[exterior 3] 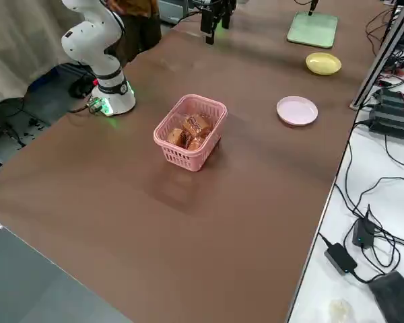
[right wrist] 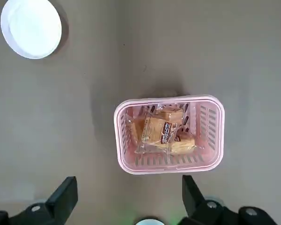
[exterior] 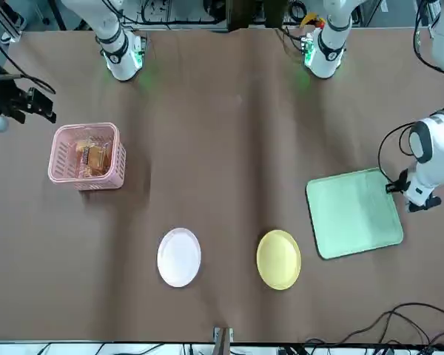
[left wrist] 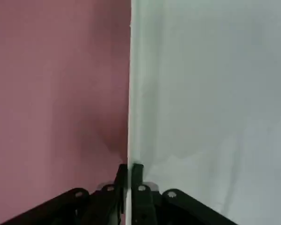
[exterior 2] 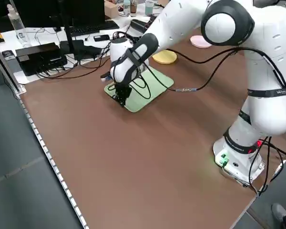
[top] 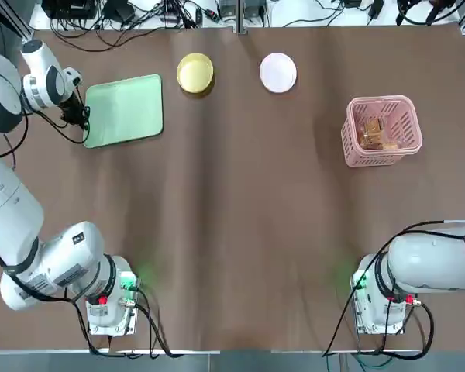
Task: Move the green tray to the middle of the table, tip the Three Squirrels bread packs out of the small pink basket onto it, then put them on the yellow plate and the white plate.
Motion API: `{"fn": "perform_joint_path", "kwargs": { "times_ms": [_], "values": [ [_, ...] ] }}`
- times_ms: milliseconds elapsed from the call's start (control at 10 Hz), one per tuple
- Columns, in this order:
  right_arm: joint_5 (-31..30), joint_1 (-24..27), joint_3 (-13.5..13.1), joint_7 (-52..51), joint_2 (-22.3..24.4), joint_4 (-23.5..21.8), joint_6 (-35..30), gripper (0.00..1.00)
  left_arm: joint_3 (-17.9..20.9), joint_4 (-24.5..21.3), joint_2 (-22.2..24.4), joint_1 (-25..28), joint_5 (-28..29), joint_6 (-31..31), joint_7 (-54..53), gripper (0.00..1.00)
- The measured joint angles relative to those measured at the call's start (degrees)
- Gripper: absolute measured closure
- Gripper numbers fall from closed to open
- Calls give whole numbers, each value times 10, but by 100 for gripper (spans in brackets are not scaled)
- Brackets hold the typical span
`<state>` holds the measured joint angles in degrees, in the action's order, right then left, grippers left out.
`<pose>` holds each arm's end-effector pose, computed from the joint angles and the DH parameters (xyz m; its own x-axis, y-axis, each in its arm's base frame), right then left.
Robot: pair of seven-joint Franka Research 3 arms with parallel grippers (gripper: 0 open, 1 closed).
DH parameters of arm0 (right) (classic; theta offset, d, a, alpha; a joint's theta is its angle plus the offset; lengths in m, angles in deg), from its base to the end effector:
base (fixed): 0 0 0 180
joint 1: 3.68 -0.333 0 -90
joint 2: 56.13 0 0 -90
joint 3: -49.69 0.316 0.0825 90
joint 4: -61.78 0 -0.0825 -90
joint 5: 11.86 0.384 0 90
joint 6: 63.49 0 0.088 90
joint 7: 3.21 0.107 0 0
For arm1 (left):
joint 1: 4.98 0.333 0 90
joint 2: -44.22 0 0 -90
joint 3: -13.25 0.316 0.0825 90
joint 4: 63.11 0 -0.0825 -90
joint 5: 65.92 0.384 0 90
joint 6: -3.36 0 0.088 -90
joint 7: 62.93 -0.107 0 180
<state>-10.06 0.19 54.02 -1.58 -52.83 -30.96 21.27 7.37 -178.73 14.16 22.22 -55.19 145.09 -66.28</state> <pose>0.5263 0.0090 0.6256 0.9964 -0.0180 -0.0825 -0.0201 -0.9995 -0.0247 0.5544 0.2163 0.1833 0.9820 0.1753 -0.0699 0.1720 -0.9838 -0.0508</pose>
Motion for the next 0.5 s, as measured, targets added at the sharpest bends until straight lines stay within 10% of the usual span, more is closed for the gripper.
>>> {"fn": "perform_joint_path", "kwargs": {
  "times_ms": [500],
  "values": [
    [0, 0, 0, -2, 0, 0, 0, 1, -2, -83, 50, 1, 0, 0, -29, 93]
  ]
}}
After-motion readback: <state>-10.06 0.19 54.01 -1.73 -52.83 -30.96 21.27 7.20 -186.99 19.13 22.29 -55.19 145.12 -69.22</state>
